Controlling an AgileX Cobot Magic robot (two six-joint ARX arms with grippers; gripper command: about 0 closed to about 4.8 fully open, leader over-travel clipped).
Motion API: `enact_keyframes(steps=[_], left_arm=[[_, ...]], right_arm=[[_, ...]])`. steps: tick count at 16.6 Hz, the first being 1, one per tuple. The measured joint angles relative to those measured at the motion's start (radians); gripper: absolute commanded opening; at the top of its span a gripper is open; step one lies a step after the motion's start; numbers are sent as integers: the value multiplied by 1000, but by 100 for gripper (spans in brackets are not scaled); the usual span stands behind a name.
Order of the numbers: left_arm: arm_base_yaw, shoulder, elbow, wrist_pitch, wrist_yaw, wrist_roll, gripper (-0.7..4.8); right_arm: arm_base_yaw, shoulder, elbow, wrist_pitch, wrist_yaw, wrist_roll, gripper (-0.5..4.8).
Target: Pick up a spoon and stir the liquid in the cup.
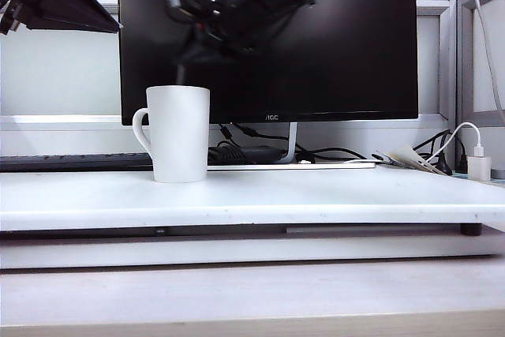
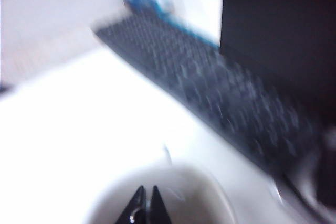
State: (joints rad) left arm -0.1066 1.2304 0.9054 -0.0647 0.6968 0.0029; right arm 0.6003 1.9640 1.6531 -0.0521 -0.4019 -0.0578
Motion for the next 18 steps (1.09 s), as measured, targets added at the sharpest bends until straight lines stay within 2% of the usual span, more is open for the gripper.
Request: enact_keyframes(steps=[2, 4, 7, 9, 10, 11, 14, 16, 18], left_arm=[[0, 0, 0, 0, 0, 0, -5], [0, 0, 0, 0, 0, 0, -5], [0, 0, 0, 0, 0, 0, -5], [0, 0, 0, 0, 0, 0, -5], [0, 0, 0, 0, 0, 0, -5], [0, 0, 0, 0, 0, 0, -5], [0, 0, 0, 0, 0, 0, -5], [0, 0, 0, 0, 0, 0, -5], [0, 0, 0, 0, 0, 0, -5]], right_arm=[[-14, -15, 0, -43, 124, -19, -7], [-19, -16, 0, 5, 149, -21, -7], [2, -7, 0, 130, 127, -11, -7], [36, -7, 0, 127, 93, -2, -7], [49, -7, 0, 97, 36, -4, -7], [45, -8, 1, 36, 26, -19, -7], [16, -9, 0, -76, 95, -67, -7], [9, -9, 0, -39, 175, -72, -7], [15, -8, 0, 28, 168, -72, -7]])
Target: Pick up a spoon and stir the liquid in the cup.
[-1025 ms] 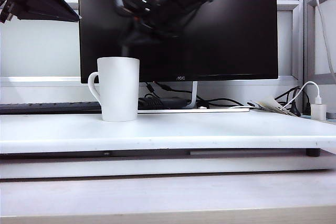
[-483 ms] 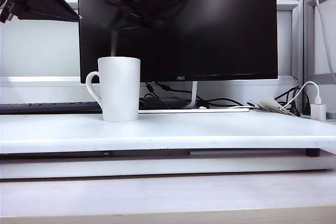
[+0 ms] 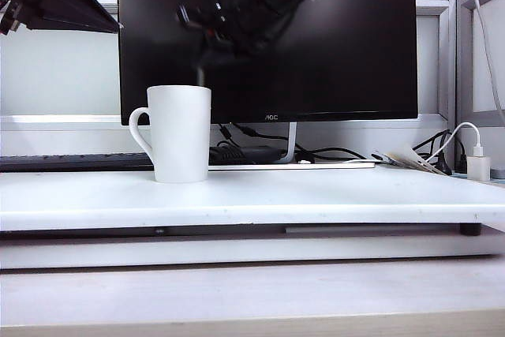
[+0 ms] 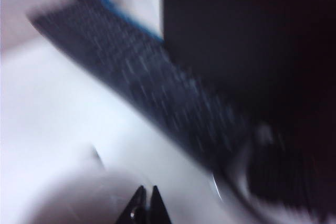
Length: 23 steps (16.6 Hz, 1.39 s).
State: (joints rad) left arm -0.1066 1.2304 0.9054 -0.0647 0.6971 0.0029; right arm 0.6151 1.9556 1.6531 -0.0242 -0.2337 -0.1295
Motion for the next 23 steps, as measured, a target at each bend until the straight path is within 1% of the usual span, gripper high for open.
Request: enact_keyframes(steps=[1, 3, 5, 6, 7, 9, 11, 12, 13, 14, 15, 16, 18, 19, 20, 21, 22, 23], left_arm=[[0, 0, 0, -1, 0, 0, -5], [0, 0, 0, 0, 0, 0, -5], [0, 0, 0, 0, 0, 0, -5], [0, 0, 0, -1, 0, 0, -5], [0, 0, 0, 0, 0, 0, -5], [0, 0, 0, 0, 0, 0, -5], [0, 0, 0, 0, 0, 0, -5], [0, 0, 0, 0, 0, 0, -5], [0, 0, 0, 0, 0, 0, -5], [0, 0, 0, 0, -1, 0, -5], [0, 0, 0, 0, 0, 0, -5], [0, 1, 0, 0, -1, 0, -5], [0, 0, 0, -1, -1, 0, -5], [0, 0, 0, -1, 0, 0, -5], [0, 0, 0, 0, -1, 0, -5], [0, 0, 0, 0, -1, 0, -5], [0, 1, 0, -1, -1, 0, -5], [0, 0, 0, 0, 0, 0, -5]], right_arm=[[10, 2, 0, 38, -34, 2, -7], [34, 6, 0, 47, -91, 4, -7], [32, 5, 1, 3, -148, 0, -7], [23, 3, 1, -39, -161, -1, -7], [8, 2, 0, -91, -160, -11, -7], [-6, 0, 0, -135, -114, -23, -7], [-16, 2, 0, -106, -64, -24, -7], [-16, 11, 0, -48, -58, -25, -7], [-10, 19, 0, 2, -68, -25, -7], [8, 25, 0, 35, -103, -21, -7], [24, 25, 0, 37, -132, -14, -7], [34, 24, 0, 27, -159, -14, -7], [22, 15, 1, -42, -165, -14, -7], [5, 14, 0, -93, -145, -12, -7], [0, 14, 0, -111, -115, -15, -7], [-11, 14, 0, -114, -54, -21, -7], [-11, 16, 0, -90, -37, -22, -7], [-11, 21, 0, -33, -23, -26, -7]])
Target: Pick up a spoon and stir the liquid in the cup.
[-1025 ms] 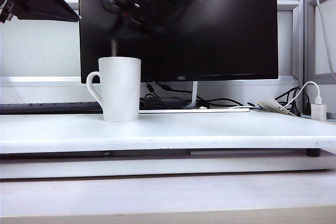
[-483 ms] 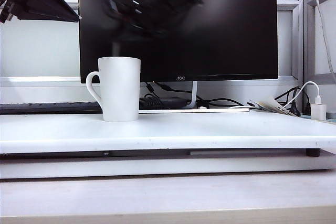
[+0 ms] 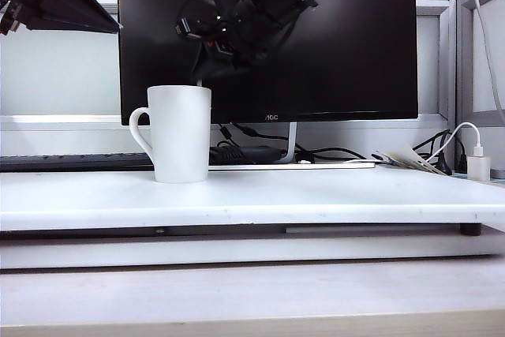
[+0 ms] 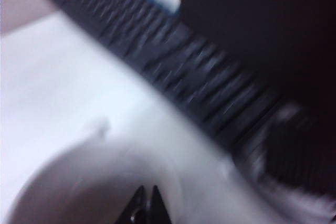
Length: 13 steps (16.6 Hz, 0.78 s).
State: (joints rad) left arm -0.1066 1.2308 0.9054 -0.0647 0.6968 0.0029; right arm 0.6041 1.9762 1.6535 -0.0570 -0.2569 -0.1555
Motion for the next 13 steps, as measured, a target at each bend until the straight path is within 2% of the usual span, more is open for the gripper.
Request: enact_keyframes(steps=[1, 3, 4, 5, 7, 9, 11, 13], left_arm=[[0, 0, 0, 0, 0, 0, -5], [0, 0, 0, 0, 0, 0, -5], [0, 0, 0, -1, 0, 0, -5], [0, 0, 0, 0, 0, 0, -5], [0, 0, 0, 0, 0, 0, -5], [0, 0, 0, 0, 0, 0, -5], [0, 0, 0, 0, 0, 0, -5], [0, 0, 0, 0, 0, 0, -5]], right_arm=[[1, 4, 0, 65, -2, 0, -7], [10, 3, 0, 114, -84, 13, -7], [18, 0, 0, 101, -143, 24, -7], [19, -4, 0, 66, -157, 24, -7], [5, -17, 0, -56, -129, 16, -7], [-5, -17, 0, -99, -63, -12, -7], [-4, -20, 0, -86, 9, -39, -7], [5, -19, 0, 0, 1, -49, -7]])
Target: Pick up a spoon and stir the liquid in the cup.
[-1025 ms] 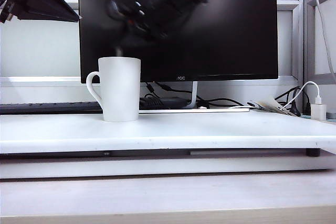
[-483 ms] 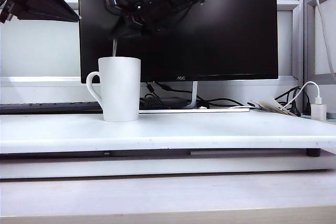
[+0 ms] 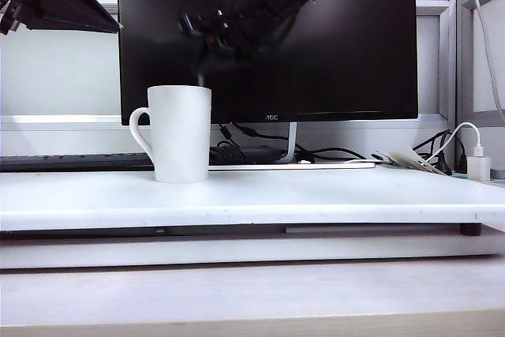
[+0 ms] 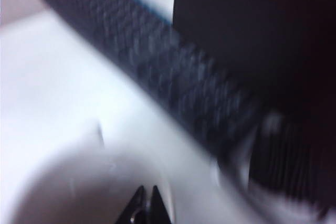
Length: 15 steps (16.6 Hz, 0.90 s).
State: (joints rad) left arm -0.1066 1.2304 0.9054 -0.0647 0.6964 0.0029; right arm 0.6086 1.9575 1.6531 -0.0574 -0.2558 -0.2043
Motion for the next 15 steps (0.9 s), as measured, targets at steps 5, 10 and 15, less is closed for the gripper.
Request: enact_keyframes(steps=[5, 10, 15], left_arm=[[0, 0, 0, 0, 0, 0, -5], [0, 0, 0, 0, 0, 0, -5], [0, 0, 0, 1, 0, 0, -5]], right_arm=[[13, 2, 0, 48, -177, 61, -7], [-11, -17, 0, -99, -1, 11, -7], [17, 2, 0, 108, -27, 14, -7]])
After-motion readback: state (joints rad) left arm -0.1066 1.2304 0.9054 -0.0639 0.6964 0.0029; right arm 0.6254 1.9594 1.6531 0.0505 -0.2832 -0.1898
